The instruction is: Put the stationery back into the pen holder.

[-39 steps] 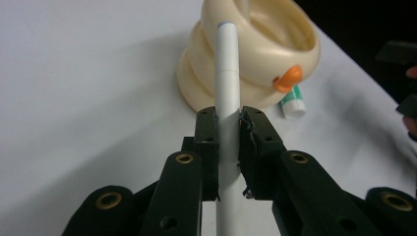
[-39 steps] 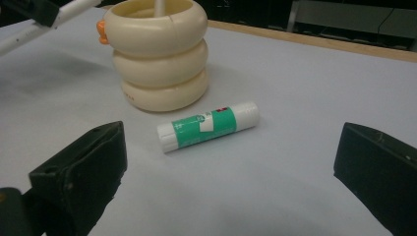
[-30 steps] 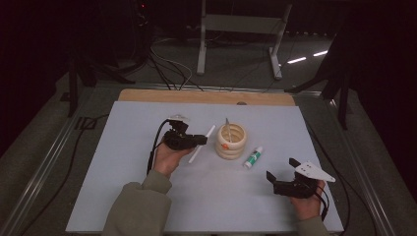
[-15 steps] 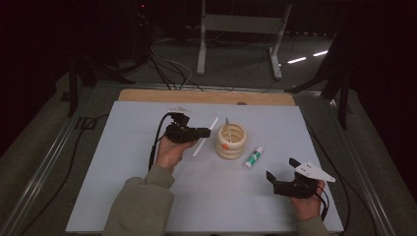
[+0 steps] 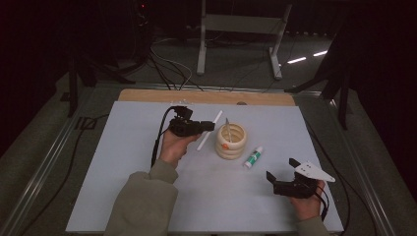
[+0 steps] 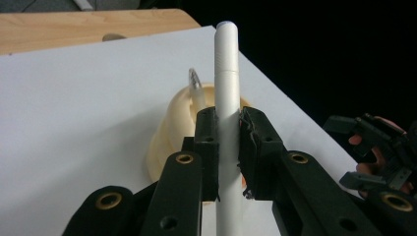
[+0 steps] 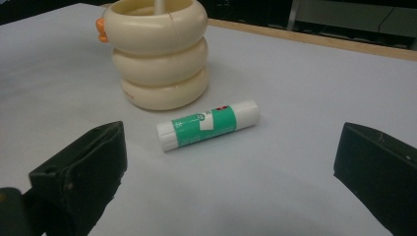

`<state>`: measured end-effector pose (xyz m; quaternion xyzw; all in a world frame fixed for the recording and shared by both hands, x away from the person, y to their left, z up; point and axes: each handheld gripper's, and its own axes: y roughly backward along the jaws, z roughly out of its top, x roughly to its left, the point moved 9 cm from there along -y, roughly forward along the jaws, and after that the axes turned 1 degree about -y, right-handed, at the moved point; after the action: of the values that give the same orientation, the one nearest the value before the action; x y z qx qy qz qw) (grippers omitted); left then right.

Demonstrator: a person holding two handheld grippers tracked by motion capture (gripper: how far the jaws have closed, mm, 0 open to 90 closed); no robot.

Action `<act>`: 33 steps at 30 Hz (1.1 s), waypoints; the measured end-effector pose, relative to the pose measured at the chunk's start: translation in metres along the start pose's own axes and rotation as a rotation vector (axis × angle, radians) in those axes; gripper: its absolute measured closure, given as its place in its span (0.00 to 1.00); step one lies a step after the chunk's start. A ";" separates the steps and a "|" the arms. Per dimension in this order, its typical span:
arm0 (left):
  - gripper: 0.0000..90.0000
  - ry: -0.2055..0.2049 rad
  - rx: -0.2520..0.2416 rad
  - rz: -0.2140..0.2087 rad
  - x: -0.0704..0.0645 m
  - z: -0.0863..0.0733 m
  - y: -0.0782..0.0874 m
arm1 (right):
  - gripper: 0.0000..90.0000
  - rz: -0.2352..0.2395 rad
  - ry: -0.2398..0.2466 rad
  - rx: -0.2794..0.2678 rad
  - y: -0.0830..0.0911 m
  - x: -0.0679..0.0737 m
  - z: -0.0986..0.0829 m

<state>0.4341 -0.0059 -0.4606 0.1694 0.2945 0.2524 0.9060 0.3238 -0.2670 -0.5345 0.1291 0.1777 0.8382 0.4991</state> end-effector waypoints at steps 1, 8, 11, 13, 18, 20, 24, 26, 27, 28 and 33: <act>0.88 -0.002 -0.002 0.000 0.000 0.001 -0.001 | 0.00 0.000 0.000 -0.001 0.000 0.000 0.000; 0.88 -0.023 0.001 -0.009 -0.007 0.008 -0.010 | 0.00 0.001 0.001 0.000 0.000 0.000 0.000; 0.88 -0.029 -0.001 -0.008 -0.010 0.012 -0.013 | 0.00 0.000 0.001 0.000 0.000 0.000 0.000; 0.88 -0.037 -0.001 -0.010 -0.012 0.015 -0.015 | 0.00 0.001 0.001 0.000 0.000 0.000 0.000; 0.88 -0.048 -0.016 -0.015 -0.016 0.022 -0.020 | 0.00 0.001 0.001 0.000 0.000 0.000 0.000; 0.88 -0.050 -0.017 -0.015 -0.017 0.023 -0.022 | 0.00 0.001 0.001 -0.001 0.000 0.000 0.000; 0.88 -0.053 -0.028 -0.013 -0.020 0.028 -0.025 | 0.00 0.002 0.001 0.000 0.000 0.000 0.000; 0.88 -0.060 -0.033 -0.017 -0.021 0.031 -0.026 | 0.00 0.002 0.001 0.000 0.000 0.000 0.000; 0.88 -0.066 -0.035 -0.016 -0.021 0.032 -0.027 | 0.00 0.004 0.004 0.000 0.000 0.000 0.000; 0.88 -0.064 -0.040 -0.017 -0.021 0.033 -0.028 | 0.00 0.003 0.003 0.001 -0.001 0.000 0.000; 0.88 -0.069 -0.050 -0.012 -0.022 0.037 -0.033 | 0.00 0.003 0.003 0.000 -0.001 0.000 0.000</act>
<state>0.4536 -0.0509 -0.4375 0.1534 0.2577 0.2486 0.9210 0.3242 -0.2665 -0.5347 0.1282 0.1781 0.8393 0.4974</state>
